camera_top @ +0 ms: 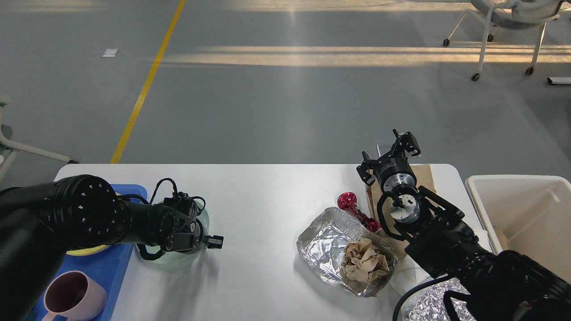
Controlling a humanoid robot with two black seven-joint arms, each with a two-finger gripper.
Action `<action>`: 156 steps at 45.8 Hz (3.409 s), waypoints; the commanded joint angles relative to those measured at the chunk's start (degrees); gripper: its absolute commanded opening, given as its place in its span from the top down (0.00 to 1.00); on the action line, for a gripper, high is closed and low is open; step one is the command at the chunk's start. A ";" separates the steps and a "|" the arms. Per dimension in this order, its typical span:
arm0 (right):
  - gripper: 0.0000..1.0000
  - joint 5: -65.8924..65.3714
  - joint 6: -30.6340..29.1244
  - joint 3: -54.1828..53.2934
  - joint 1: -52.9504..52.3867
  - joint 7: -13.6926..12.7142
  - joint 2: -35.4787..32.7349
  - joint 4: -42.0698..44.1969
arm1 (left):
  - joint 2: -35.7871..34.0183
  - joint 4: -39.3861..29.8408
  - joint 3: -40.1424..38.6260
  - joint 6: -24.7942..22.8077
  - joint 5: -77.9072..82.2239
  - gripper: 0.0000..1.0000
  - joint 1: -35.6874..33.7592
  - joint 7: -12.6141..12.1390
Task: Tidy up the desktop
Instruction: 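Grip the edge of the pale green plate with the left gripper, then lift the green plate up with the left gripper, then lower the green plate onto the yellow plate in the tray and release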
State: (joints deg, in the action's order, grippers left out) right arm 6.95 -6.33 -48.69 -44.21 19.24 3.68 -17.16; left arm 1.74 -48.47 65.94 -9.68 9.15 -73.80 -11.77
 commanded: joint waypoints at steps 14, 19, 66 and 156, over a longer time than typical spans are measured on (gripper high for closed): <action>0.00 0.00 0.00 0.00 0.00 0.00 0.01 0.03 | -0.07 -0.04 -0.20 -4.03 -0.01 1.00 -0.90 -0.01; 0.00 0.00 0.00 0.00 0.00 0.00 0.01 -0.06 | -0.07 -0.04 -0.37 -4.21 -0.01 1.00 -1.78 -0.01; 0.00 0.00 0.00 0.00 0.00 0.00 0.01 0.03 | -1.12 6.64 -7.76 -25.73 0.17 1.00 -15.84 0.17; 0.00 0.00 0.00 0.00 0.00 0.09 0.01 0.03 | -19.05 11.91 1.03 -40.87 11.24 1.00 -12.69 6.58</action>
State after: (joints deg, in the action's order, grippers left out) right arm 6.97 -6.33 -48.69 -44.21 19.28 3.65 -17.16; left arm -17.17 -39.22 66.36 -54.64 19.79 -92.25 -5.20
